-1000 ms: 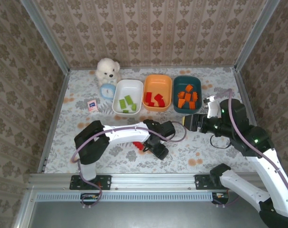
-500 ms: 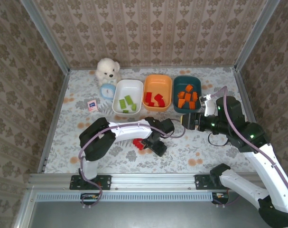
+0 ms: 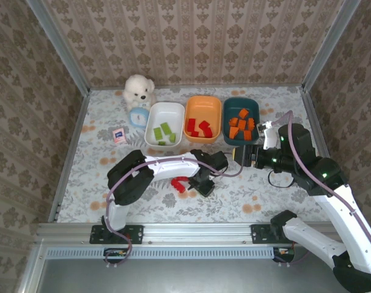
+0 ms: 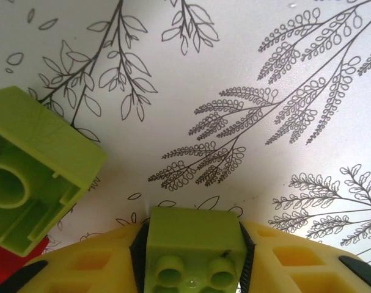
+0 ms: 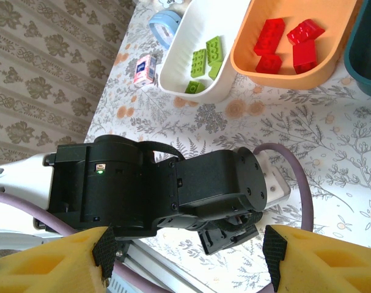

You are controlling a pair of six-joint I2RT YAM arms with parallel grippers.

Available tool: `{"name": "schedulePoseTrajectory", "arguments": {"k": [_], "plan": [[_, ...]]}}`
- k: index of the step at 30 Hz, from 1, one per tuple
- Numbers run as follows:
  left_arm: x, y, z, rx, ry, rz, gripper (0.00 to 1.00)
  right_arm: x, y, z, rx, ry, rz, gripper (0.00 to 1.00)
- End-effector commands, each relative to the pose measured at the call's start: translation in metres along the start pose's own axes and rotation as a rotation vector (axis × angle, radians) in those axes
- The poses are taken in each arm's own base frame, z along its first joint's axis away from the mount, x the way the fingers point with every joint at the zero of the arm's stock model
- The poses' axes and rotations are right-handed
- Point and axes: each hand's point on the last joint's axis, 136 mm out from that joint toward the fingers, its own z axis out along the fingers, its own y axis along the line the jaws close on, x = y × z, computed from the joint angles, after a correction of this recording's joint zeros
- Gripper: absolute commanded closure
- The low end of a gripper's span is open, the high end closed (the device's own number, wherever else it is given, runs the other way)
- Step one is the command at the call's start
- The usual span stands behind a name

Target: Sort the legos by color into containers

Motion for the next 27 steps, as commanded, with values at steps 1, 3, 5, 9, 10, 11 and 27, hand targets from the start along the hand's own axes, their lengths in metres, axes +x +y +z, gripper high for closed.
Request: {"name": "schedulePoseTrajectory", "arguments": {"k": [1, 3, 5, 9, 10, 11, 27], "plan": [[0.006, -0.005, 0.000, -0.009, 0.013, 0.017, 0.62, -0.007, 0.008, -0.009, -0.024, -0.024, -0.018, 0.32], [0.005, -0.003, -0.009, -0.018, -0.003, 0.006, 0.63, -0.009, 0.011, -0.011, -0.031, -0.032, -0.020, 0.32], [0.000, -0.001, -0.026, -0.018, -0.039, -0.019, 0.64, -0.013, 0.017, -0.016, -0.052, -0.049, -0.027, 0.32], [-0.017, 0.017, -0.071, -0.007, -0.121, -0.109, 0.67, -0.021, 0.034, -0.030, -0.124, -0.094, -0.047, 0.31], [-0.023, 0.027, -0.086, -0.004, -0.156, -0.143, 0.67, -0.023, 0.037, -0.033, -0.139, -0.105, -0.045, 0.31], [-0.028, 0.037, -0.100, 0.000, -0.188, -0.173, 0.67, -0.025, 0.040, -0.035, -0.148, -0.118, -0.042, 0.31], [-0.127, 0.246, -0.132, 0.051, -0.465, -0.566, 0.67, -0.016, 0.048, 0.043, -0.222, 0.060, -0.033, 0.30]]}}
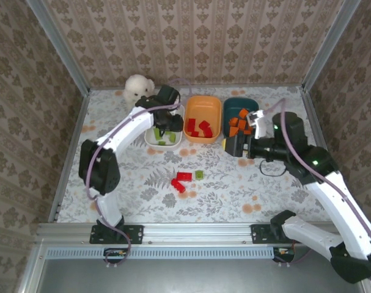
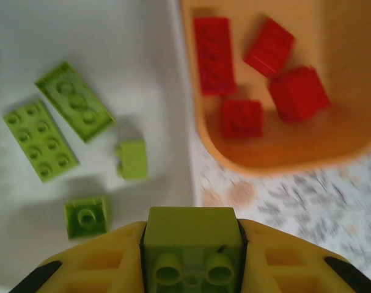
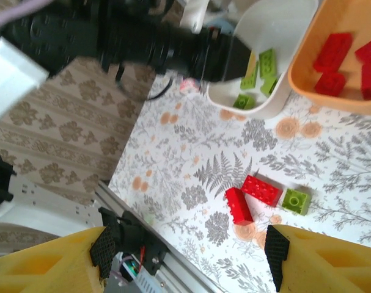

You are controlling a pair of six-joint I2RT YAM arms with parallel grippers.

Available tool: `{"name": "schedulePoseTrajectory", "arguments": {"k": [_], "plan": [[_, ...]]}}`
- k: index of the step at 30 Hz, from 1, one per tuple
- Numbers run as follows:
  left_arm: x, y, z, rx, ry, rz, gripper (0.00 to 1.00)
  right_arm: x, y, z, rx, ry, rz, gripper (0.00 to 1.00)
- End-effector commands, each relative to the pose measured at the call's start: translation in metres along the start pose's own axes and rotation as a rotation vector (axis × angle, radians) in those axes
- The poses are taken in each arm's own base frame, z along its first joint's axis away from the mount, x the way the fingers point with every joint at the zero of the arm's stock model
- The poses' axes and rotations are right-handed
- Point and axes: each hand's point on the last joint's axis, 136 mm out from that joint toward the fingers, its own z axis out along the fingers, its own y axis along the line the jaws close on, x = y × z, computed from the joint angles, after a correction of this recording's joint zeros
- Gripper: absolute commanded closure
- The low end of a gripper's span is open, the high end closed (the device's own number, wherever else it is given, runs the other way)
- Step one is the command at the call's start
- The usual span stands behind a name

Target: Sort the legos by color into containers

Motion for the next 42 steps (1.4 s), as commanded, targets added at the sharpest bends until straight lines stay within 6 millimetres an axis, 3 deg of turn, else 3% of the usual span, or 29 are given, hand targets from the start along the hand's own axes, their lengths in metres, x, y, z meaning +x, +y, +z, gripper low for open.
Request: {"name": "schedulePoseTrajectory", "arguments": {"k": [1, 6, 10, 15, 21, 28, 34, 38, 42], "plan": [[-0.034, 0.003, 0.023, 0.071, -0.043, -0.017, 0.67, 0.003, 0.010, 0.023, -0.079, 0.025, -0.012, 0.29], [-0.057, 0.020, 0.065, 0.078, -0.005, -0.071, 0.66, 0.001, 0.020, 0.057, -0.130, 0.063, -0.008, 0.29], [-0.070, 0.032, 0.087, 0.062, 0.007, -0.097, 0.66, -0.001, 0.033, 0.065, -0.129, 0.083, -0.040, 0.30], [-0.060, 0.040, 0.104, 0.021, 0.056, -0.122, 0.67, 0.001, 0.028, 0.065, -0.105, 0.084, -0.038, 0.30], [-0.045, 0.042, 0.112, -0.003, 0.100, -0.136, 0.66, 0.004, 0.022, 0.071, -0.080, 0.101, -0.037, 0.30], [-0.026, 0.043, 0.116, -0.021, 0.152, -0.157, 0.57, 0.006, 0.013, 0.081, -0.043, 0.136, -0.055, 0.29], [-0.033, 0.040, 0.105, -0.019, 0.124, -0.142, 0.46, 0.005, 0.014, 0.086, -0.046, 0.147, -0.064, 0.30], [-0.047, 0.037, 0.082, -0.022, 0.067, -0.135, 0.43, 0.006, 0.011, 0.088, -0.031, 0.155, -0.073, 0.30], [-0.071, 0.027, 0.044, 0.012, -0.035, -0.172, 0.40, 0.020, 0.001, 0.094, 0.038, 0.215, -0.159, 0.31]]}}
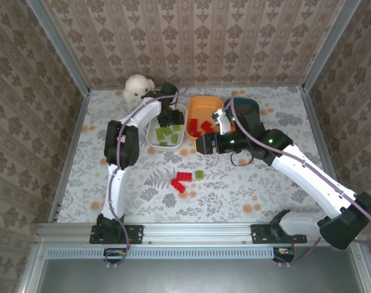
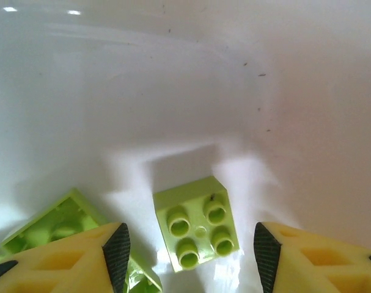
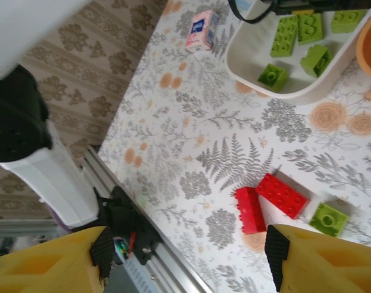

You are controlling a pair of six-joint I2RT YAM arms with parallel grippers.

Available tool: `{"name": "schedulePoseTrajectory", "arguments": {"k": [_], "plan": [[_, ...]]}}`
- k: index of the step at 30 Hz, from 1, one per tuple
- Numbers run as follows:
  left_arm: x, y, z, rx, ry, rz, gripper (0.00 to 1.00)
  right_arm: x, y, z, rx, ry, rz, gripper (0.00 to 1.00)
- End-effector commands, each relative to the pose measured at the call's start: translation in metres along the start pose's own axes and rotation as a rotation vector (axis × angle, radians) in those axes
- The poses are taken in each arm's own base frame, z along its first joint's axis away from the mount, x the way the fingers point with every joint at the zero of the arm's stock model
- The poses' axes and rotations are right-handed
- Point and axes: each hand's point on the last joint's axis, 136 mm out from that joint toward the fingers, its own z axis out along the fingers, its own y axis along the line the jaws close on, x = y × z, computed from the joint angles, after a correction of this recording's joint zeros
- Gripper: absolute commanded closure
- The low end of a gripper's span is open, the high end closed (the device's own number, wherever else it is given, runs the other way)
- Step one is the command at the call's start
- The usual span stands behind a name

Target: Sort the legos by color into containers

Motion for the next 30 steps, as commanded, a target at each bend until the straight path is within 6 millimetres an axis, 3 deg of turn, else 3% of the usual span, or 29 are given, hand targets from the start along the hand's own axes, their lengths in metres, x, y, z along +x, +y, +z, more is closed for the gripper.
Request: {"name": "schedulePoseTrajectory", "arguments": {"k": [1, 5, 10, 15, 21, 25, 30], "plan": [[-0.026, -0.022, -0.075, 0.057, -0.153, -0.029, 0.39, 0.012, -0.007, 0.007, 0.089, 0.067, -0.113, 0.31], [-0.032, -0.028, -0.134, 0.102, -0.271, -0.099, 0.36, 0.051, -0.015, 0.036, 0.174, 0.232, -0.275, 0.32], [-0.001, -0.009, -0.196, 0.156, -0.370, -0.192, 0.32, 0.102, -0.028, 0.080, 0.234, 0.419, -0.367, 0.32], [0.066, 0.010, -0.237, 0.234, -0.427, -0.220, 0.28, 0.142, -0.038, 0.118, 0.283, 0.561, -0.404, 0.31], [0.156, 0.028, -0.276, 0.360, -0.489, -0.267, 0.27, 0.166, -0.049, 0.155, 0.321, 0.644, -0.402, 0.35], [0.206, 0.032, -0.288, 0.457, -0.496, -0.294, 0.27, 0.170, -0.055, 0.172, 0.333, 0.655, -0.411, 0.37], [0.261, 0.054, -0.287, 0.440, -0.450, -0.356, 0.28, 0.169, -0.066, 0.185, 0.380, 0.666, -0.432, 0.40]]}}
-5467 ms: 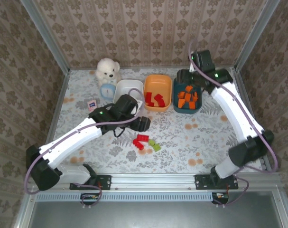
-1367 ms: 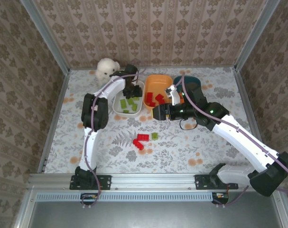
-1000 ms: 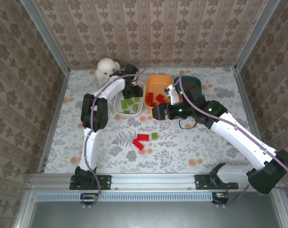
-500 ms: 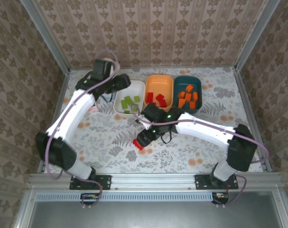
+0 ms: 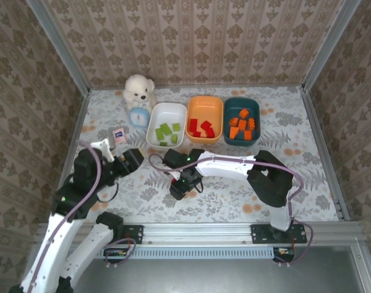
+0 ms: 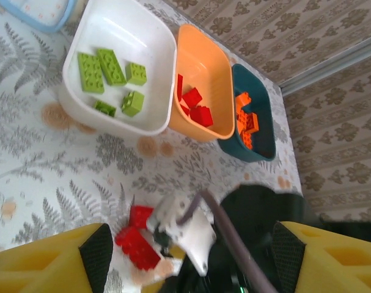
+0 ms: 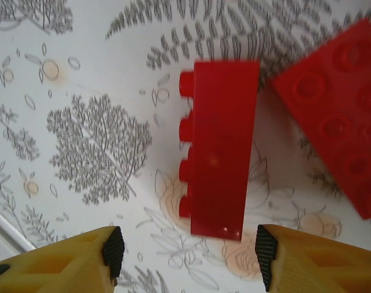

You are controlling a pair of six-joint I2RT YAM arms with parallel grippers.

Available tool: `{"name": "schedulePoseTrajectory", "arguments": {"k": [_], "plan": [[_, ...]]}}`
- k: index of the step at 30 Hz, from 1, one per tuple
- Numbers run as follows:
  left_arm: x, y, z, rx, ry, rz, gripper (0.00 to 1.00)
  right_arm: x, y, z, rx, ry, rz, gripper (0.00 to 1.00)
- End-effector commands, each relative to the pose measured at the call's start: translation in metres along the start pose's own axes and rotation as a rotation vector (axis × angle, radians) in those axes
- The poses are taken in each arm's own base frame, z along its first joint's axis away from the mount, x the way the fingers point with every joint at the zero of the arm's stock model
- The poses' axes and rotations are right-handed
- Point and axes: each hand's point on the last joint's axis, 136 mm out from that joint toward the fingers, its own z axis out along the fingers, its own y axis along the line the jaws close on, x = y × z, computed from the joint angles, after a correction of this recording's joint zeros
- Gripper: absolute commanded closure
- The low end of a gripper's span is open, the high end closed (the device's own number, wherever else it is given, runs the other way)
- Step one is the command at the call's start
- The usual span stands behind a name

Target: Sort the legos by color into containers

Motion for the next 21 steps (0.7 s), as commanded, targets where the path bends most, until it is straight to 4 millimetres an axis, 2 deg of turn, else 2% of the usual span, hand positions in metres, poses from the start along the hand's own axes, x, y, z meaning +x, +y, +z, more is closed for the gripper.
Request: {"name": "schedulePoseTrajectory", "arguments": {"k": [1, 4, 7, 10, 14, 18, 21], "plan": [[0.035, 0.025, -0.015, -0.064, 0.090, -0.092, 0.29, -0.012, -0.006, 0.006, 0.051, -0.012, -0.022, 0.41], [0.049, 0.037, -0.030, -0.088, 0.102, -0.114, 0.30, -0.016, -0.007, 0.012, 0.061, -0.005, -0.025, 0.48], [0.053, 0.041, -0.037, -0.096, 0.098, -0.116, 0.30, -0.018, -0.012, 0.015, 0.089, 0.006, -0.023, 0.56], [0.051, 0.038, -0.034, -0.085, 0.093, -0.115, 0.30, -0.020, -0.016, 0.016, 0.113, 0.004, -0.019, 0.64], [0.043, 0.029, -0.023, -0.052, 0.087, -0.106, 0.31, -0.024, -0.011, 0.010, 0.089, -0.016, -0.026, 0.74], [0.039, 0.022, -0.015, -0.031, 0.101, -0.071, 0.31, -0.029, -0.002, -0.018, 0.050, -0.073, -0.020, 0.78], [0.038, 0.015, -0.008, -0.007, 0.126, -0.043, 0.31, -0.036, -0.004, -0.059, 0.034, -0.157, 0.027, 0.78]]}}
